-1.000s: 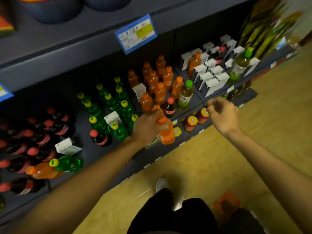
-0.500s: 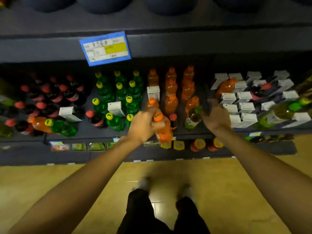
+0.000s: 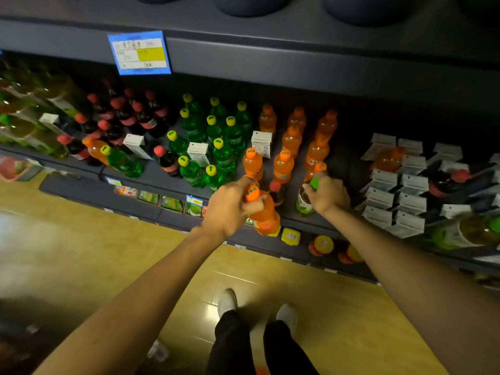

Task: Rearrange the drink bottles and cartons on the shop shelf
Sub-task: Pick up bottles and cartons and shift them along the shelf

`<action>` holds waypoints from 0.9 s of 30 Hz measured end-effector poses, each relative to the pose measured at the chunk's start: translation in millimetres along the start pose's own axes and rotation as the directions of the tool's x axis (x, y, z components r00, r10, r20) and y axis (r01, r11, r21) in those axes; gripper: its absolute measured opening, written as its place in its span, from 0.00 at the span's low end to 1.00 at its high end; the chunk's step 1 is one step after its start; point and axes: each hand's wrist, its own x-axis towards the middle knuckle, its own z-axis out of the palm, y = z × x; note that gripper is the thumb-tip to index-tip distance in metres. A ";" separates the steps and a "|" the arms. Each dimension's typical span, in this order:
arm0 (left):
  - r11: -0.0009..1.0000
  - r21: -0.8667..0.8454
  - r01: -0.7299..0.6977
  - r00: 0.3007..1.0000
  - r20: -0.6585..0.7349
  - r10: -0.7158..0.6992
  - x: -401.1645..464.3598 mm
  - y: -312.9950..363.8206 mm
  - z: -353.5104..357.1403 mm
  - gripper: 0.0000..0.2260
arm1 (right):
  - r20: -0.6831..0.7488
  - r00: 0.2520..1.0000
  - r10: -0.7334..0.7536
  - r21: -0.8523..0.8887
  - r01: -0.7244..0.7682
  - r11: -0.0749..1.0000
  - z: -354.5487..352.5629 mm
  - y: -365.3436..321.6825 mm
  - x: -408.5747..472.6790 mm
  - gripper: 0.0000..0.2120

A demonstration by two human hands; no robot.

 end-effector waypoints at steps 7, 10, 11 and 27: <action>0.998 -0.059 0.024 1.000 -0.019 -0.025 -0.1 7.7 12.9 0.20 | -0.073 0.986 -0.148 -0.083 0.142 0.986 5.3 23.3 -10.8 0.16; 0.997 -0.073 -0.002 1.000 0.019 0.003 7.2 15.2 22.5 0.15 | -0.156 0.967 -0.200 -0.030 0.197 0.980 2.6 49.7 -31.8 0.15; 0.998 -0.068 -0.017 0.999 0.038 0.020 11.3 18.1 26.7 0.14 | -0.180 0.962 -0.207 -0.014 0.207 0.978 0.6 58.3 -37.7 0.15; 0.892 0.360 -0.271 0.874 0.481 0.071 79.0 58.3 95.4 0.24 | -0.404 0.852 -0.331 -0.063 0.335 0.940 -13.4 135.8 -111.5 0.15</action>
